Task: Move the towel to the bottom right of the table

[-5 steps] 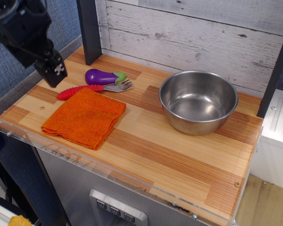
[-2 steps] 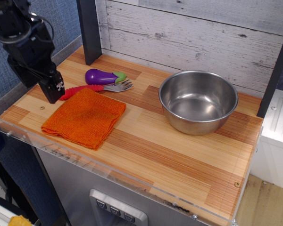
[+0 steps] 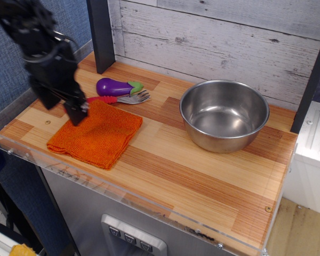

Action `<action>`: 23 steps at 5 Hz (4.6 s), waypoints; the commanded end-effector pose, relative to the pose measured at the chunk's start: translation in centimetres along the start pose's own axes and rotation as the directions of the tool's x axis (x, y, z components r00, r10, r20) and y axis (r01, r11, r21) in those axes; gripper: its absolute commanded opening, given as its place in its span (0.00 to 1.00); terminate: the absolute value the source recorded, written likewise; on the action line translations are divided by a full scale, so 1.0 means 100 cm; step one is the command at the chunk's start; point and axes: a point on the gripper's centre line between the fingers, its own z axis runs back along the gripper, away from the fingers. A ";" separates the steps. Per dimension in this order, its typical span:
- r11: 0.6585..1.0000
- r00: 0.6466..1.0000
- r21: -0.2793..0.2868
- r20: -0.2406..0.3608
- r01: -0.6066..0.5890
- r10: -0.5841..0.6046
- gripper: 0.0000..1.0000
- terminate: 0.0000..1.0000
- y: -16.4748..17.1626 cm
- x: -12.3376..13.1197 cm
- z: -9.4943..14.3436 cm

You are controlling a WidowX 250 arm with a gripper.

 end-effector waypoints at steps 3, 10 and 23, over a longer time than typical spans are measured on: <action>0.999 0.999 -0.006 -0.028 0.041 -0.041 1.00 0.00 -0.039 0.014 -0.033; 0.956 0.964 -0.122 0.033 0.265 -0.263 1.00 0.00 -0.186 0.033 -0.019; 0.952 0.918 -0.053 0.286 0.303 -0.276 1.00 0.00 -0.206 0.057 0.140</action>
